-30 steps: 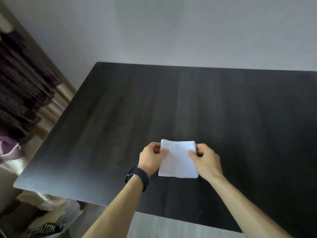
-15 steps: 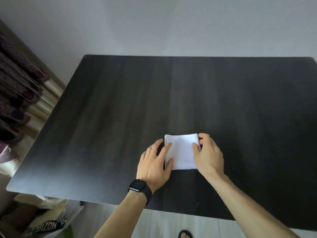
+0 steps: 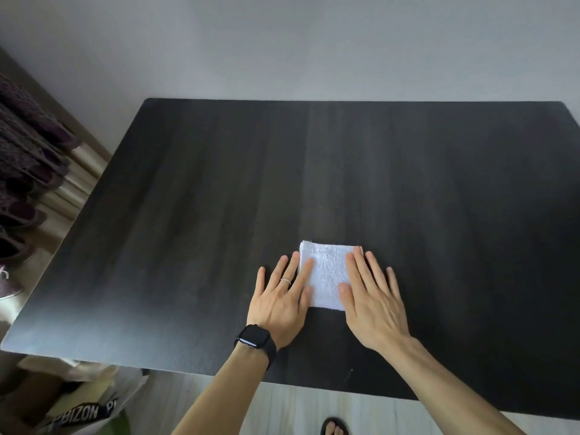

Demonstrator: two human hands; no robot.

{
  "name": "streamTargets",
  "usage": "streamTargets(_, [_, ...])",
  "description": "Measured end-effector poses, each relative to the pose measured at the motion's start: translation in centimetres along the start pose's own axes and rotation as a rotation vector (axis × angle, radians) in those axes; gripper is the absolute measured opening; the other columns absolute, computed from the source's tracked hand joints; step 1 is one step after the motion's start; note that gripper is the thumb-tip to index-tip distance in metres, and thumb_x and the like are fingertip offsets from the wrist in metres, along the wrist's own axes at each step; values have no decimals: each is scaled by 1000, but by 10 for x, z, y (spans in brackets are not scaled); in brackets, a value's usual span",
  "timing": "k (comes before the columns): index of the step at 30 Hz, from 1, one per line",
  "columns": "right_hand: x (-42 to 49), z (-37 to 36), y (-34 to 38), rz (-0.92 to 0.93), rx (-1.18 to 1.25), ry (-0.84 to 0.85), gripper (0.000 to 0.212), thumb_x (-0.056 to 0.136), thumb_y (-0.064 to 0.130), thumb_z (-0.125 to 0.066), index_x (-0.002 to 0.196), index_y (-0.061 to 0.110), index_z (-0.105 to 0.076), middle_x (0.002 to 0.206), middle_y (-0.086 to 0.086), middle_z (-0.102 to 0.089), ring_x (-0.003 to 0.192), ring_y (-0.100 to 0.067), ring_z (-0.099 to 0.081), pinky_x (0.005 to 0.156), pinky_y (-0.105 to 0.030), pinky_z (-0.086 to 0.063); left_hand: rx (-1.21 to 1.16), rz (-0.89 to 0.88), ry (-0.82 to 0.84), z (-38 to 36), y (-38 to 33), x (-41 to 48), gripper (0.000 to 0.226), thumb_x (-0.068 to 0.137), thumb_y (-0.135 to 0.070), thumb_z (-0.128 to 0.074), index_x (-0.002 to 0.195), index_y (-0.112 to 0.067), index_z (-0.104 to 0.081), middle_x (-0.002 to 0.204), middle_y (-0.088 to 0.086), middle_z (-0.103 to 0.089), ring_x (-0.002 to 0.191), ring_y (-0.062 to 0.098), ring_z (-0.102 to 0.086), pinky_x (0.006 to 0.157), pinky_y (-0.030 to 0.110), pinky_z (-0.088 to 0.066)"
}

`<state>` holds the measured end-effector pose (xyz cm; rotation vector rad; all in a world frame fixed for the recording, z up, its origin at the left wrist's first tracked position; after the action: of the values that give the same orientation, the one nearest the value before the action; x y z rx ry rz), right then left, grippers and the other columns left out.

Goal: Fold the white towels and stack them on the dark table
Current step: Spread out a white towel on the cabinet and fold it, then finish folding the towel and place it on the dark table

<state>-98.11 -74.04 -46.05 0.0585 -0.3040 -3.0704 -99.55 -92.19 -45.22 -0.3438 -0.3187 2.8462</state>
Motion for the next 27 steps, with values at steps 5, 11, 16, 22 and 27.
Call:
streamTargets(5, [1,0,-1,-33,13,21,65,102,48,-13,157,15,-19,164,-2,-16,150,-21,-19,117,-48,-21,9,2,32,1,0,7,53,104,-46,-8,150,-44,17,163,-12,11,150,13,12,122,46,6])
streamTargets(11, [0,6,-13,-65,63,75,64,101,48,-18,155,15,-26,165,-4,-15,151,-25,-18,116,-49,-26,-38,56,68,4,-17,4,52,104,-47,-11,150,-49,13,164,-5,11,150,18,14,121,47,5])
streamTargets(16, [-8,32,-21,-36,120,161,65,103,49,-24,158,17,-12,166,-1,6,153,-22,-6,122,-43,-15,-76,102,118,17,-31,-2,53,104,-44,-20,152,-46,1,165,0,6,151,23,5,122,50,-4])
streamTargets(22, [-76,149,-65,-178,220,18,62,99,44,-47,154,24,-28,165,6,-13,152,-15,-11,119,-33,-15,-96,18,80,83,-95,-7,55,101,-44,-33,153,-41,-14,164,5,-8,150,28,-7,121,50,-14])
streamTargets(27, [-197,267,-137,-413,245,-194,54,97,38,-55,147,22,-43,159,7,-30,148,-13,-18,118,-36,-23,-171,-251,60,141,-233,-29,61,98,-38,-43,154,-37,-18,160,11,-23,148,29,-16,119,46,-18])
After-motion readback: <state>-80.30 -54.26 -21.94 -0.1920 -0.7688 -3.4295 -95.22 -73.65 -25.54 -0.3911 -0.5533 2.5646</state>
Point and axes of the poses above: each hand's wrist, its own x-axis towards the middle knuckle, its own z-axis out of the back of the hand, y = z × x, the point moved 5 cm from there along x, towards the middle knuckle
